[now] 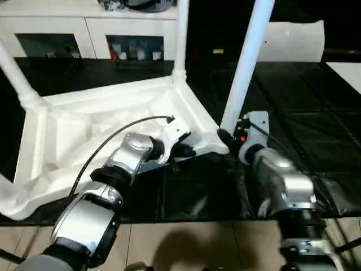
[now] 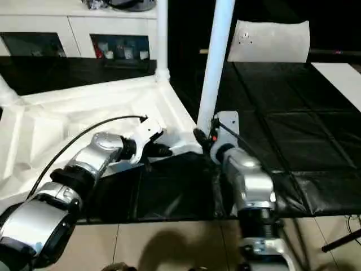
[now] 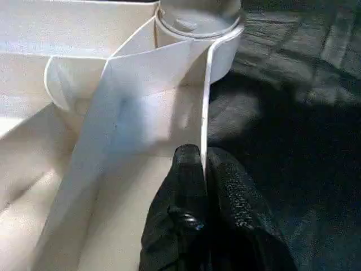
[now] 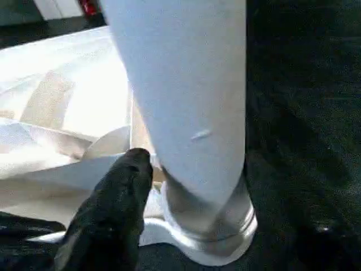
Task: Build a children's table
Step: Rotate leg to tighten, then rotate table base
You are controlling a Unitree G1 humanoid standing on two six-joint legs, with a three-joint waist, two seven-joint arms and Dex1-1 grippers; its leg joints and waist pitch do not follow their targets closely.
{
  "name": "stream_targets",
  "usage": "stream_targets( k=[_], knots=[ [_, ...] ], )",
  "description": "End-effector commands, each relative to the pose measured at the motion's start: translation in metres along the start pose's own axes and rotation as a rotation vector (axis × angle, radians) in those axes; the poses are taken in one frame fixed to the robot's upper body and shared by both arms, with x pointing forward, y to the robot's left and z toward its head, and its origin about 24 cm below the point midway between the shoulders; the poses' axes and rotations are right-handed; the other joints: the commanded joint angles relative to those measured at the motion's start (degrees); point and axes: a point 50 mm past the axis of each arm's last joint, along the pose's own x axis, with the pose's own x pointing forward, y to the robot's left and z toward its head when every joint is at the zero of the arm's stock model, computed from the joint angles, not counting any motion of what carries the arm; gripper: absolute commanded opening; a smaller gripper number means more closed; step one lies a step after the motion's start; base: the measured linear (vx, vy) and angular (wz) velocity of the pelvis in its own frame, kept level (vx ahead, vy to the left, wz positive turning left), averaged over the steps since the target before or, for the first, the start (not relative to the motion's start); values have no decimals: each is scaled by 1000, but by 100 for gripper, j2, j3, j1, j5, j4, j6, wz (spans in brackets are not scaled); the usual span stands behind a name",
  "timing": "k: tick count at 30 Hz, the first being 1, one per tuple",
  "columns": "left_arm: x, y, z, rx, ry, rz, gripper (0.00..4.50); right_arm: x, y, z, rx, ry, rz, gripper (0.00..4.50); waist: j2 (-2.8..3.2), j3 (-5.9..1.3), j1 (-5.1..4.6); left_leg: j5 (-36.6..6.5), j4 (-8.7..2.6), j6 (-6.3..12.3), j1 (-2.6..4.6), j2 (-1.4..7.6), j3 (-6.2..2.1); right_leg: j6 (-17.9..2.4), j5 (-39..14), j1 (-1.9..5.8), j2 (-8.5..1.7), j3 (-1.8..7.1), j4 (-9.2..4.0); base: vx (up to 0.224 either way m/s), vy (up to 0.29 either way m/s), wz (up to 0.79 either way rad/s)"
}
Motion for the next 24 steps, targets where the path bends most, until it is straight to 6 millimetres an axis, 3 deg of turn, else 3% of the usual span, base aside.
stream_targets(
  k=[1,5,11,14,16,17,19,20,22,23,24],
  knots=[
    [8,-4,40,88,-157,-2,0,5,34,-12,-5,41,144,307,5,-416,8,-722,-393,208,121,437,-244,-901,-1166,280,-703,436,-385,0,0,0],
    [8,-6,39,107,-171,-31,0,0,30,-10,-72,13,133,343,22,-411,7,-768,-402,185,124,449,-247,-872,-1225,284,-707,439,-388,0,0,0],
    [4,0,47,92,-259,32,0,-25,20,4,-94,-108,138,400,-3,-401,55,-813,-397,295,126,453,-242,-808,-1336,287,-710,443,-406,0,0,0],
    [-3,4,48,71,-302,45,54,-34,22,9,-89,-140,160,423,18,-414,88,-670,-391,348,103,469,-254,-850,-1220,287,-724,443,-379,0,0,0],
    [-13,7,43,53,-317,43,57,-37,29,11,-96,-145,229,436,44,-384,90,-809,-415,288,123,494,-255,-904,-1208,254,-702,439,-388,0,0,0],
    [-14,7,42,52,-317,43,62,-38,30,11,-96,-146,234,442,49,-389,88,-864,-423,258,107,492,-265,-922,-1179,282,-716,440,-369,0,0,0],
    [-30,8,31,32,-317,39,84,-37,36,12,-108,-148,277,448,44,-368,52,-1001,-435,185,103,489,-271,-895,-1375,291,-724,440,-377,0,0,0],
    [-36,7,25,27,-304,34,96,-34,37,13,-107,-148,275,450,27,-345,8,-1071,-433,163,100,459,-247,-872,-1574,260,-706,442,-418,0,0,0],
    [-40,5,21,28,-293,26,105,-32,37,14,-105,-148,271,450,49,-349,-19,-1088,-427,125,107,449,-247,-829,-1740,255,-697,448,-425,0,0,0],
    [-57,-3,3,31,-231,-5,105,-25,39,17,-92,-149,271,450,65,-379,-19,-1135,-451,-8,127,526,-307,-836,-1826,279,-769,461,-356,0,0,0],
    [-59,-5,1,31,-222,-10,117,-23,40,18,-90,-148,273,450,77,-332,-109,-1230,-468,-11,129,482,-258,-745,-1980,199,-645,446,-434,0,0,0]
  ],
)
